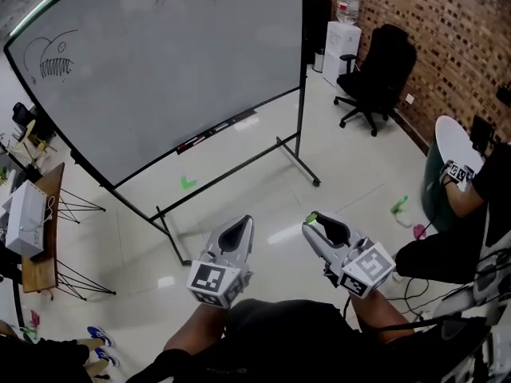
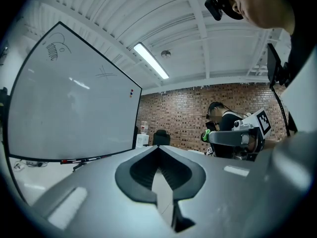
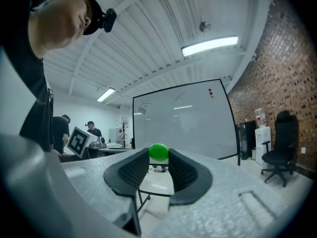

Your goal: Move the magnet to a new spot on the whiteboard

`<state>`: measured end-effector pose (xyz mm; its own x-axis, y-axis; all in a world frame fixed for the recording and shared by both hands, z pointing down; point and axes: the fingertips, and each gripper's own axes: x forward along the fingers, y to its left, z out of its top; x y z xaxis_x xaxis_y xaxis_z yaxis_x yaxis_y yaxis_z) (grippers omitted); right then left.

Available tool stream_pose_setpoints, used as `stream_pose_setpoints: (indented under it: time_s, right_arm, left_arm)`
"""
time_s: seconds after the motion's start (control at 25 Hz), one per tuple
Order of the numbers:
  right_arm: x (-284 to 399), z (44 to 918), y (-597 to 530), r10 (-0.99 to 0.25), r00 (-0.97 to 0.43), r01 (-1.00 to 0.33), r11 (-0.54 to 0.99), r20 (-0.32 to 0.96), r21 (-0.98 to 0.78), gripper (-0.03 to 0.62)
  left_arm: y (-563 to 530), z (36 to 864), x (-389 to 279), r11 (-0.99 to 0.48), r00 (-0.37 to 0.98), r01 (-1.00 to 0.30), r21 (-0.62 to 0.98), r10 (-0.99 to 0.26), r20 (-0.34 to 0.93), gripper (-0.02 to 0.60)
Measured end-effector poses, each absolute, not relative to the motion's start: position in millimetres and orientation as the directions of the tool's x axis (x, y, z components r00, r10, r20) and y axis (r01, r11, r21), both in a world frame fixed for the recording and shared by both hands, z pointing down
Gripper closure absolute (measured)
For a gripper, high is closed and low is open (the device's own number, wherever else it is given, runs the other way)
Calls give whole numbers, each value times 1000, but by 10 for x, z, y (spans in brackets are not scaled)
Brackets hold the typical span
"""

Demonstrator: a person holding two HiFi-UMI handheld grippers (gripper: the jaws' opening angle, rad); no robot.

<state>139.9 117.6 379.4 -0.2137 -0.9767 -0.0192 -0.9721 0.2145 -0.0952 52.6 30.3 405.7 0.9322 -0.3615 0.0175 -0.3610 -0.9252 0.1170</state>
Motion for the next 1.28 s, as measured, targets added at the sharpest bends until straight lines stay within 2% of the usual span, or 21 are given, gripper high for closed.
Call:
stream_pose_setpoints:
  time_s: [0.28, 0.72, 0.92, 1.28]
  right_arm:
    - [2168, 3845, 1428, -980, -195, -972, 197, -27, -129, 485]
    - [2998, 3865, 1065, -987, -159, -980, 160, -16, -118, 485]
    - [3492, 3783, 553, -988, -153, -985, 153, -8, -85, 485]
    - [3984, 3603, -650, -976, -213, -976, 214, -41, -34, 485]
  left_arm:
    - [608, 4073, 1294, -936, 941, -337, 106, -331, 70, 566]
    - [81, 4082, 2256, -944, 947, -317, 93, -310, 85, 566]
    - [-339, 3895, 2778, -952, 955, -295, 82, -292, 43, 566]
    - [-1411, 3804, 3155, -934, 937, -350, 72, -350, 16, 566]
